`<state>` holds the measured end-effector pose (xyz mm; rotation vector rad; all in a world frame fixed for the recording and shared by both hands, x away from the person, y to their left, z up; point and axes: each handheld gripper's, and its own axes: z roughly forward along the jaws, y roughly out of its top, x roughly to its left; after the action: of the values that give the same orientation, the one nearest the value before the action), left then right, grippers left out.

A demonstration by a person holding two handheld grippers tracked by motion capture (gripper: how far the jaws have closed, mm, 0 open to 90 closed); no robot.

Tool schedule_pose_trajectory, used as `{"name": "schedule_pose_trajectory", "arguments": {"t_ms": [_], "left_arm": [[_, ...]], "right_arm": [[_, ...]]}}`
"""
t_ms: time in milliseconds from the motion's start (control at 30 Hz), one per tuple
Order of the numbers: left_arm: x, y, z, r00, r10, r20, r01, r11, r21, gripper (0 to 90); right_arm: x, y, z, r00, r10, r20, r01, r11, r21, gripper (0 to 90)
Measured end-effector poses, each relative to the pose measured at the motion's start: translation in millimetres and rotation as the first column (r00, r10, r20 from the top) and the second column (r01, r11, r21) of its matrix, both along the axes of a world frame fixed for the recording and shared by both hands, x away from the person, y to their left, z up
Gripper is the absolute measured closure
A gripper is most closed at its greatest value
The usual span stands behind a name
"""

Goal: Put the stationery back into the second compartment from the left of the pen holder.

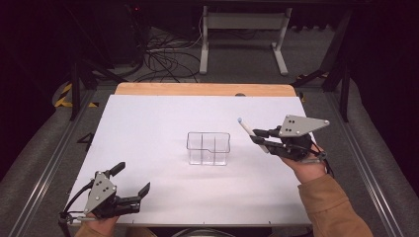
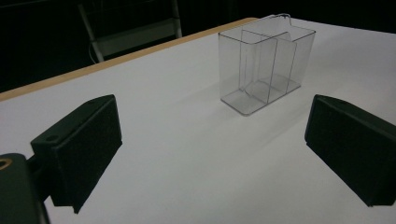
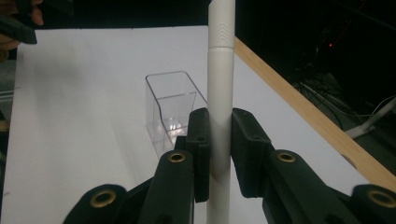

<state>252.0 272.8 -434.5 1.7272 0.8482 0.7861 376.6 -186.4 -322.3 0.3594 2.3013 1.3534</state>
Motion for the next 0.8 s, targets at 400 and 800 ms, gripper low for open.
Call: {"name": "schedule_pose_trajectory", "arguments": {"t_ms": [400, 800], "left_arm": [[0.3, 0.7, 0.1, 1.0, -0.004, 0.002, 0.004, 1.0, 0.002, 4.7], [0.0, 0.8, -0.1, 1.0, -0.007, 0.001, 0.007, 1.0, 0.0, 4.7]], "right_arm": [[7.7, 24.3, 2.7, 0.999, -0.045, 0.003, 0.045, 0.996, 0.076, 78.2], [17.2, 48.9, -1.1, 0.9966, -0.082, -0.01, 0.083, 0.985, 0.153, 78.2]]}}
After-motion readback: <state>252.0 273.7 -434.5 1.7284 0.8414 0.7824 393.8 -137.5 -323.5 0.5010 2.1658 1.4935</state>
